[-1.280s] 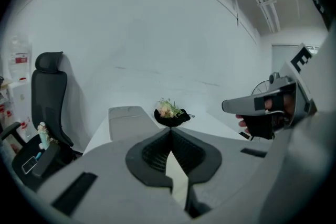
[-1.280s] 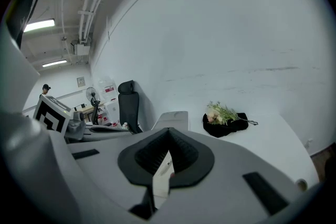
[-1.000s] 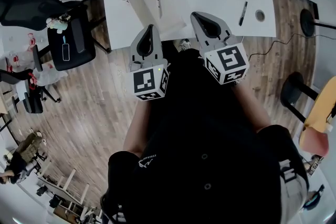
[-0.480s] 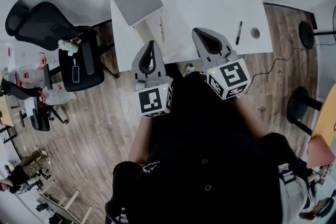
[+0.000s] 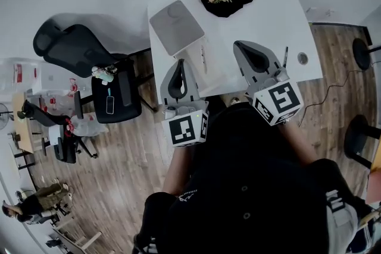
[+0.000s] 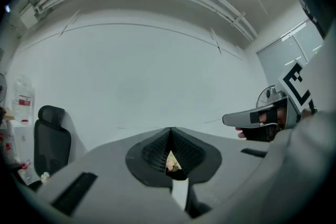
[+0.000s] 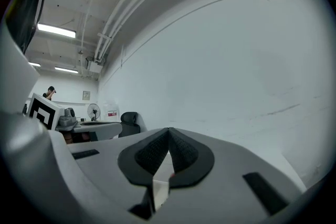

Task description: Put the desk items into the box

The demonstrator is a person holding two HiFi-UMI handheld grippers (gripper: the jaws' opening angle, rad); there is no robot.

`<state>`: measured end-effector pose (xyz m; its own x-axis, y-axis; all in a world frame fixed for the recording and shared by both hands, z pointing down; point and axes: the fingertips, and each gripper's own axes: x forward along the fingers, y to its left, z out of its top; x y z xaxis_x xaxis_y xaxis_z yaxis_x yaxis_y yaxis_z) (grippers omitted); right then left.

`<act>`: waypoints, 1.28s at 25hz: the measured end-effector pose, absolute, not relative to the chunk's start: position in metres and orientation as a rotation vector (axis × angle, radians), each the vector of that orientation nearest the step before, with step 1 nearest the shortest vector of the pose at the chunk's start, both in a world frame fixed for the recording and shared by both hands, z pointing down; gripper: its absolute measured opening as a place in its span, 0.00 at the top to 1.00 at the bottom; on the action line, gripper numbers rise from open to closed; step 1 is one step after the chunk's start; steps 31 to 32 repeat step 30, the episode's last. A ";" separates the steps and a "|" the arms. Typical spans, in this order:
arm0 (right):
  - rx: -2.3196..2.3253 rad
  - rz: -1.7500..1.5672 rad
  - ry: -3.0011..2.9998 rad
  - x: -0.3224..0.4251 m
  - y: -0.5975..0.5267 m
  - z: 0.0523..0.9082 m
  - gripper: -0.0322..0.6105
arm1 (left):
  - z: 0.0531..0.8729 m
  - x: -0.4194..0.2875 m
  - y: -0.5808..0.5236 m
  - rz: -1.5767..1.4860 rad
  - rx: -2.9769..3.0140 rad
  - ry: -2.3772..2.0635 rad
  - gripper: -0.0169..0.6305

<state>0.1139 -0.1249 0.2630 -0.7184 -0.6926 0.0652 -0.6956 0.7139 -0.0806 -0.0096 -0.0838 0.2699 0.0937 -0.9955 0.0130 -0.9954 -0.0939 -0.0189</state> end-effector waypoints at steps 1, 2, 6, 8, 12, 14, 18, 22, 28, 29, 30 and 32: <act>1.168 0.145 -2.887 0.114 -0.125 0.259 0.95 | 0.267 -0.011 -0.083 -0.031 -2.309 2.111 0.96; 1.168 0.137 -2.892 0.114 -0.126 0.256 0.95 | 0.265 -0.012 -0.083 -0.032 -2.302 2.113 0.96; 1.171 0.120 -2.900 0.112 -0.130 0.252 0.95 | 0.268 -0.015 -0.084 -0.040 -2.297 2.128 0.96; 1.179 0.120 -2.904 0.113 -0.131 0.252 0.95 | 0.270 -0.016 -0.083 -0.036 -2.295 2.140 0.96; 1.187 0.121 -2.909 0.114 -0.133 0.249 0.95 | 0.272 -0.014 -0.082 -0.034 -2.292 2.149 0.96; 1.189 0.123 -2.908 0.116 -0.132 0.250 0.95 | 0.272 -0.012 -0.082 -0.035 -2.292 2.146 0.96; 1.185 0.121 -2.904 0.116 -0.130 0.251 0.95 | 0.271 -0.012 -0.082 -0.033 -2.291 2.146 0.96; 1.184 0.113 -2.899 0.115 -0.130 0.251 0.95 | 0.271 -0.013 -0.081 -0.030 -2.290 2.148 0.96; 1.189 0.108 -2.898 0.116 -0.130 0.251 0.95 | 0.273 -0.012 -0.080 -0.030 -2.287 2.153 0.96; 1.189 0.108 -2.899 0.116 -0.130 0.250 0.95 | 0.273 -0.012 -0.081 -0.033 -2.289 2.151 0.96; 1.189 0.108 -2.899 0.115 -0.131 0.250 0.95 | 0.273 -0.012 -0.082 -0.036 -2.292 2.148 0.96; 1.189 0.108 -2.899 0.115 -0.131 0.250 0.95 | 0.273 -0.012 -0.082 -0.036 -2.292 2.148 0.96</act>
